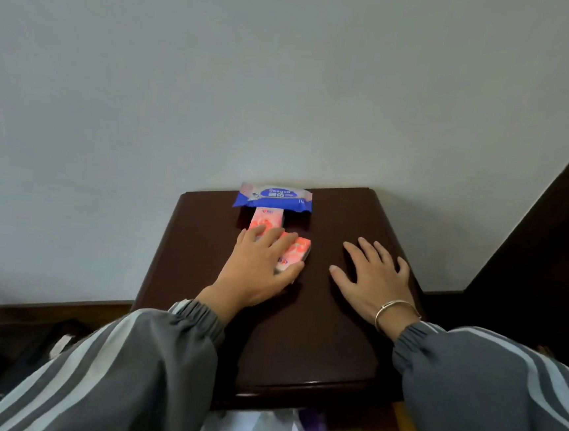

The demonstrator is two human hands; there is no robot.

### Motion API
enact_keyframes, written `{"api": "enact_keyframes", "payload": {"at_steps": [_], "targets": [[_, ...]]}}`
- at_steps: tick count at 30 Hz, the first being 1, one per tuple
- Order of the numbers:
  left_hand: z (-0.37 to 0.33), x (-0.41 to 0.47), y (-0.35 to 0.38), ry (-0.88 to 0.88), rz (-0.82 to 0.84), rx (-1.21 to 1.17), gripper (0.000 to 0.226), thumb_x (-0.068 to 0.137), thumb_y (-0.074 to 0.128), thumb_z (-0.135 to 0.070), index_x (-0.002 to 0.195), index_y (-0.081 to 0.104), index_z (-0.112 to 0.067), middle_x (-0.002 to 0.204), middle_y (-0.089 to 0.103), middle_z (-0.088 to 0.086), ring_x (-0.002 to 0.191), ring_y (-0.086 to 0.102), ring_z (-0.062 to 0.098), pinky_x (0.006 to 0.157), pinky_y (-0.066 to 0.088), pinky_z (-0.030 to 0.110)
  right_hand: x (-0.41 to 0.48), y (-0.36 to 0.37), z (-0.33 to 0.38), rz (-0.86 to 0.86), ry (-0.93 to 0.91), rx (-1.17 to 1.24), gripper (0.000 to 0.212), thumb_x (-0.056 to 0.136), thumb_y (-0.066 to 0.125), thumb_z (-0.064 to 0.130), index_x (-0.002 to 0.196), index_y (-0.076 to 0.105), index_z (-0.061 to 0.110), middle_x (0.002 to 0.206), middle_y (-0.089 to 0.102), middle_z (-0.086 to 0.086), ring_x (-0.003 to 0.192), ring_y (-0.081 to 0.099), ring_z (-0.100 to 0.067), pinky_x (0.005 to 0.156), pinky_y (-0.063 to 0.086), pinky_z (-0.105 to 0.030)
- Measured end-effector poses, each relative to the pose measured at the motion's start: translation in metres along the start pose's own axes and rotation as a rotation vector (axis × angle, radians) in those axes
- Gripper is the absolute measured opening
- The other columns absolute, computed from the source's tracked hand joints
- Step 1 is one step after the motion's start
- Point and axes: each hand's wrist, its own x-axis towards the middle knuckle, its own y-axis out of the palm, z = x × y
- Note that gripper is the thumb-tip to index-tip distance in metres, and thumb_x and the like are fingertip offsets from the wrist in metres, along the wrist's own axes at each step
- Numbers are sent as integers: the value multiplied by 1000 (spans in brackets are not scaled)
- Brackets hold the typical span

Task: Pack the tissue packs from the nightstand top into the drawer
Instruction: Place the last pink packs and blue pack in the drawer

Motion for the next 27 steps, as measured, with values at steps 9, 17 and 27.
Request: {"api": "enact_keyframes", "payload": {"at_steps": [9,17,27], "targets": [[10,-91,-6,-105,-239,-37,68,76,46,-70,124,60,-23,118,58,-6,97,45,22,92,41,37,-9,-12,5,-206,-54,119,37,91,46,44,121,56,24,131,54,3,127,44,-18,111,26,-43],[21,-88,7,-257,-319,-304,55,76,46,-73,110,57,-31,153,27,4,139,20,22,110,26,40,37,-19,57,-264,-347,6,41,86,54,29,126,52,18,134,51,-3,127,43,-22,100,35,-36],[24,-83,10,-319,-326,-315,63,80,38,-65,132,47,-30,156,26,-1,146,13,15,111,28,41,103,-3,97,119,-365,-313,51,98,31,41,147,24,29,155,24,4,140,26,-20,108,25,-44]]}}
